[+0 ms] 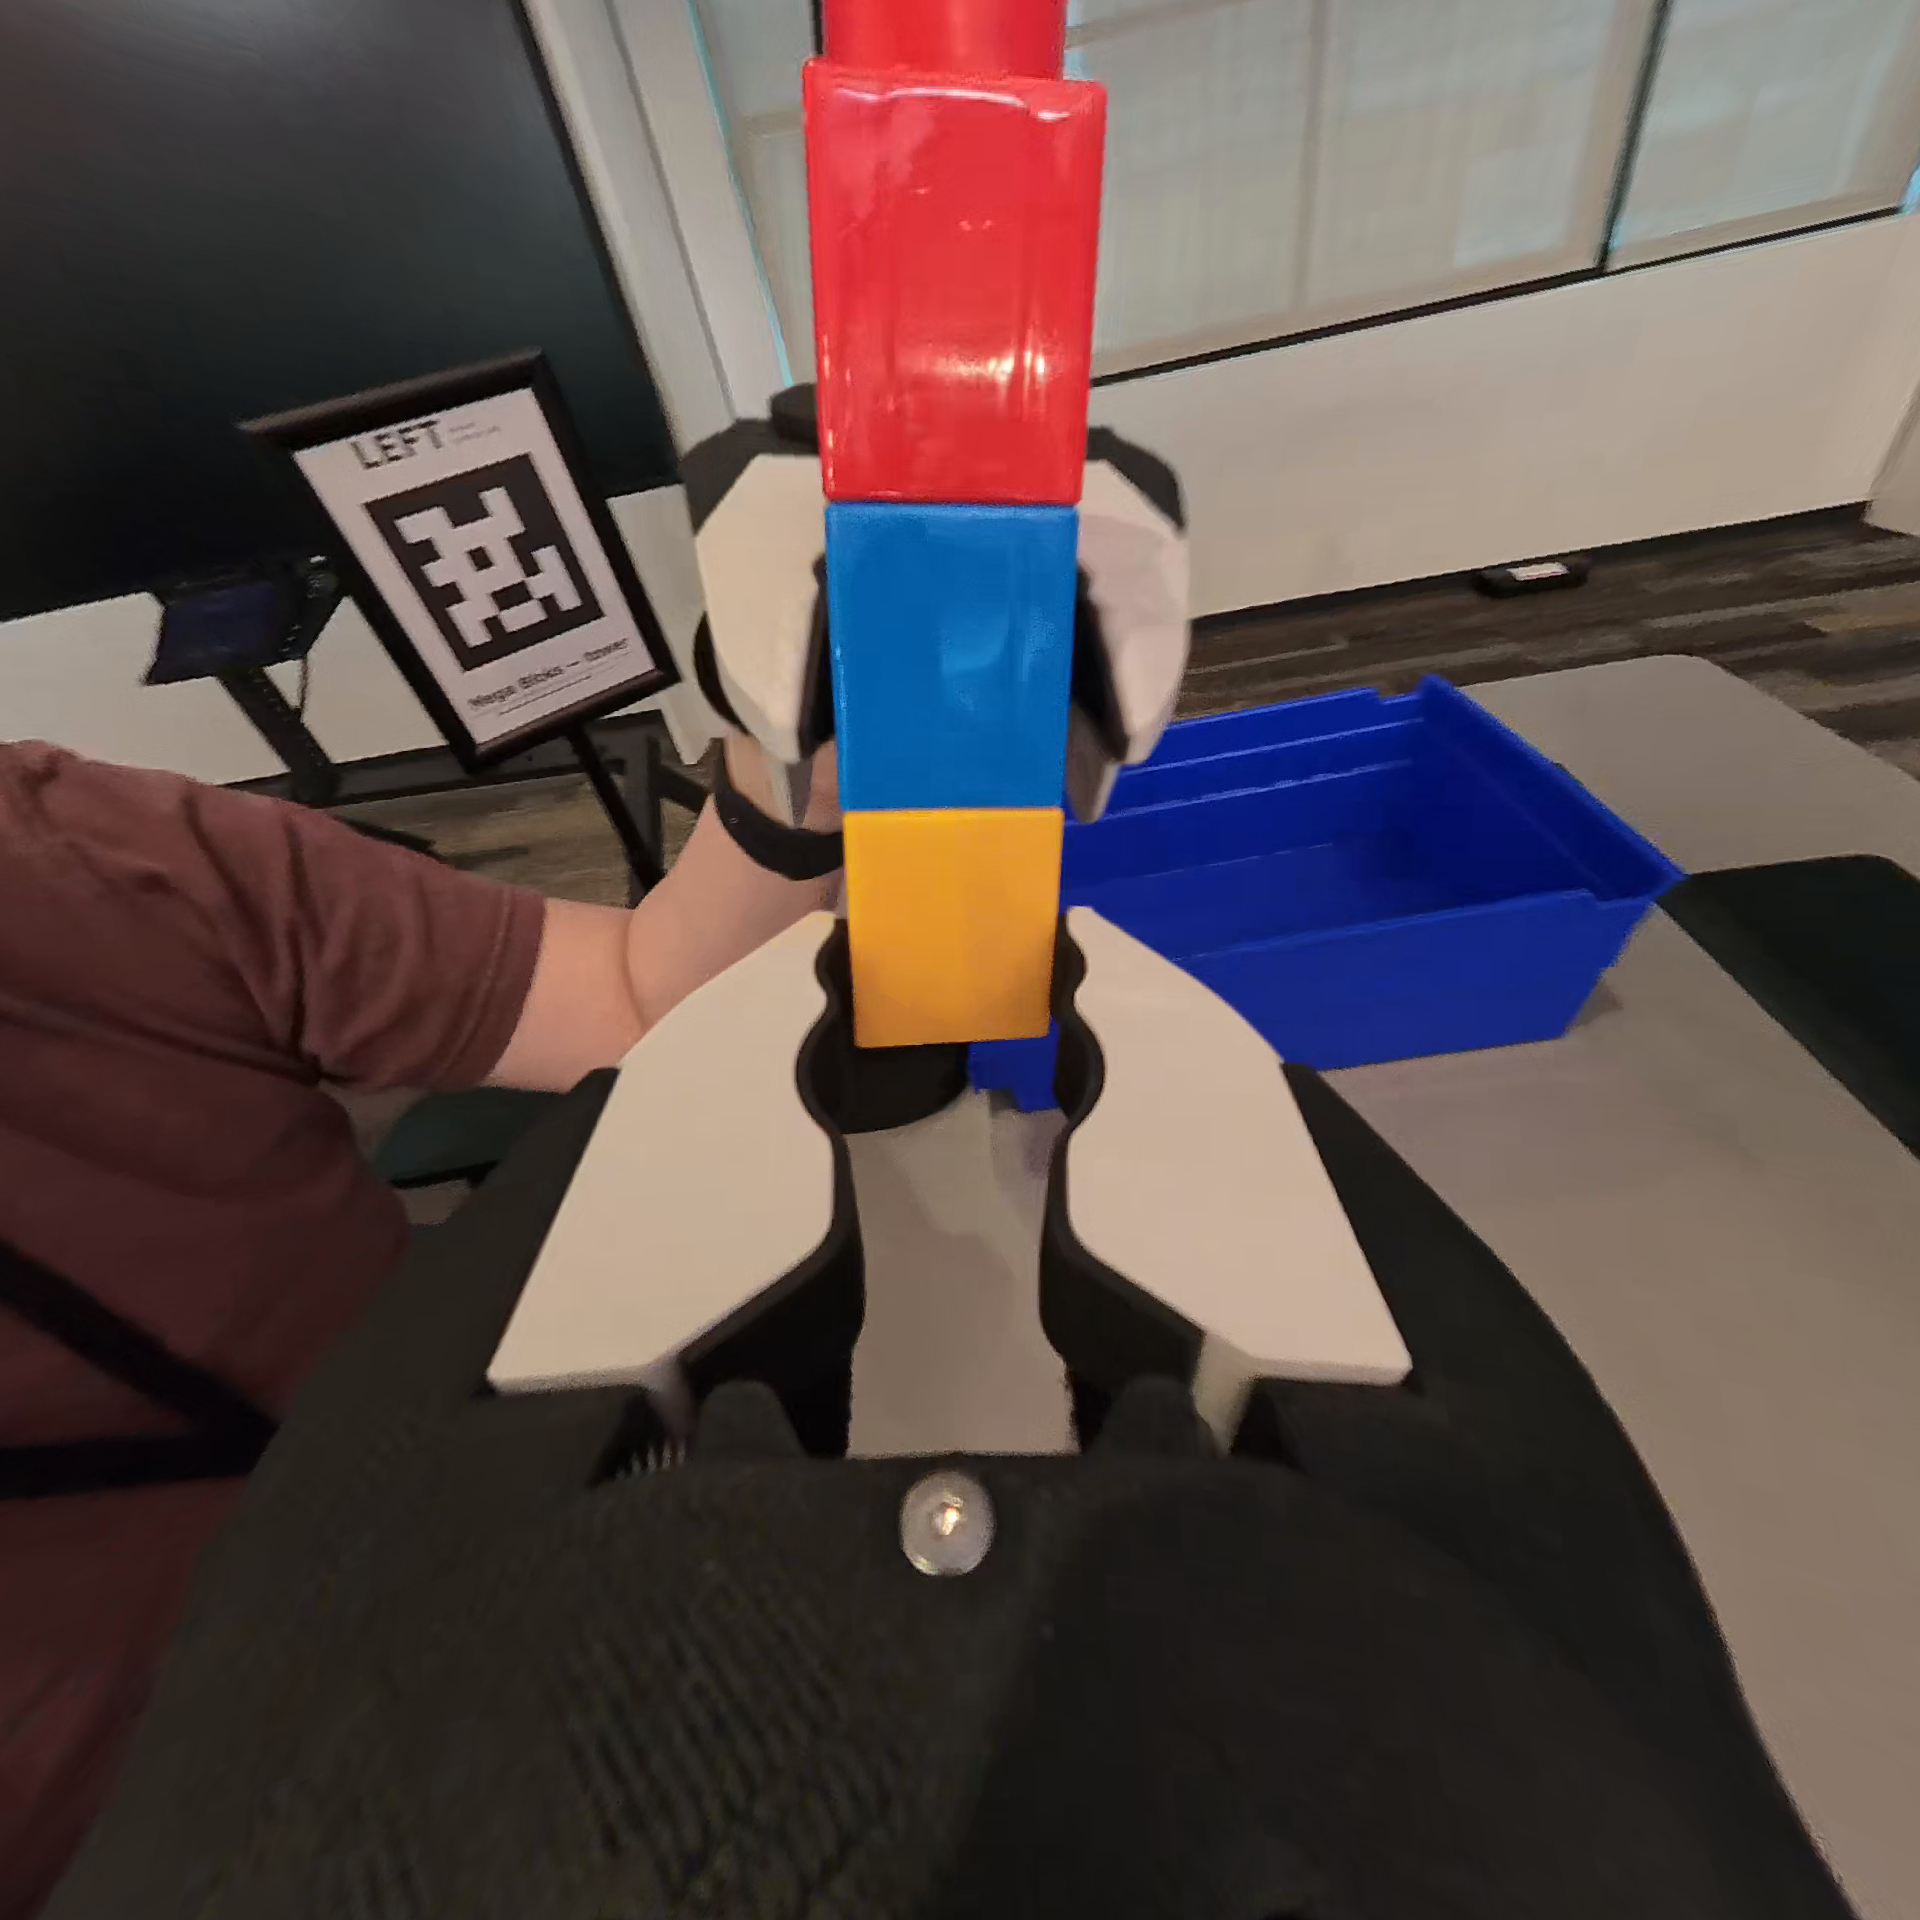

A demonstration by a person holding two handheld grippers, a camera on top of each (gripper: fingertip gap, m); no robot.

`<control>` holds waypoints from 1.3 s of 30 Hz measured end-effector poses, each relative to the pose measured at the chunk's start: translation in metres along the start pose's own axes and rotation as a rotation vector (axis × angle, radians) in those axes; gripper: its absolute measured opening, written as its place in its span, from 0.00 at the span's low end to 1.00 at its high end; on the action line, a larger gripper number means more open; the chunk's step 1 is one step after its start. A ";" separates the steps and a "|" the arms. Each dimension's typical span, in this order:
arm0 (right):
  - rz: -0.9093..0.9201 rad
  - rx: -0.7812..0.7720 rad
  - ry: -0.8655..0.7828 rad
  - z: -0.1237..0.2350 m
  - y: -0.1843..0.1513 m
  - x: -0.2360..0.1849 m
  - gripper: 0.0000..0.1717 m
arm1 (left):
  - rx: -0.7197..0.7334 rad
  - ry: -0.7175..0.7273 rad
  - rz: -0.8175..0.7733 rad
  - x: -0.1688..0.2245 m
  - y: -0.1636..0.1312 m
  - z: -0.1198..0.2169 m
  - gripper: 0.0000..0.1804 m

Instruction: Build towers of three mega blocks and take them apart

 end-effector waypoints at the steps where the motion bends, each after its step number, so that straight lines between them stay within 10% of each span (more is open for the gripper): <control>1: -0.002 -0.002 -0.012 0.001 -0.001 0.003 0.21 | 0.002 0.009 0.004 -0.002 0.000 -0.002 0.20; 10: -0.042 -0.071 -0.017 0.013 0.003 -0.001 0.21 | 0.095 -0.006 0.006 0.002 0.007 -0.012 0.19; 15: -0.013 -0.305 -0.136 0.034 -0.010 0.009 0.22 | 0.372 0.023 -0.035 0.008 0.041 0.051 0.20; 19: -0.083 -0.299 -0.572 0.155 -0.002 0.044 0.21 | 0.237 0.244 -0.135 0.001 0.036 0.073 0.19; 22: -0.330 -0.512 -1.045 0.265 -0.054 0.075 0.21 | 0.088 0.204 -0.153 0.007 0.025 0.053 0.20; 25: -0.463 -0.532 -1.176 0.316 -0.090 0.092 0.22 | -0.017 0.236 -0.178 0.003 0.013 0.030 0.20; 32: -0.584 -0.595 -1.226 0.335 -0.128 0.117 0.30 | -0.176 0.213 -0.103 -0.009 -0.011 -0.002 0.20; 35: -0.368 -0.367 -1.203 0.316 -0.073 0.106 0.34 | -0.247 0.187 -0.067 -0.013 -0.022 -0.014 0.20; 39: 0.011 0.092 -0.675 0.212 0.029 0.042 0.30 | -0.296 0.080 0.003 -0.009 -0.033 -0.031 0.20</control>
Point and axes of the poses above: each gripper's, where its closed fingertips meet, z back along the fingers, y out of its top, x = y × z across the jaws, the point moved 6 cm from there along z, back along the fingers, and after that the axes turned 2 degrees about z, right-handed, at the moved point
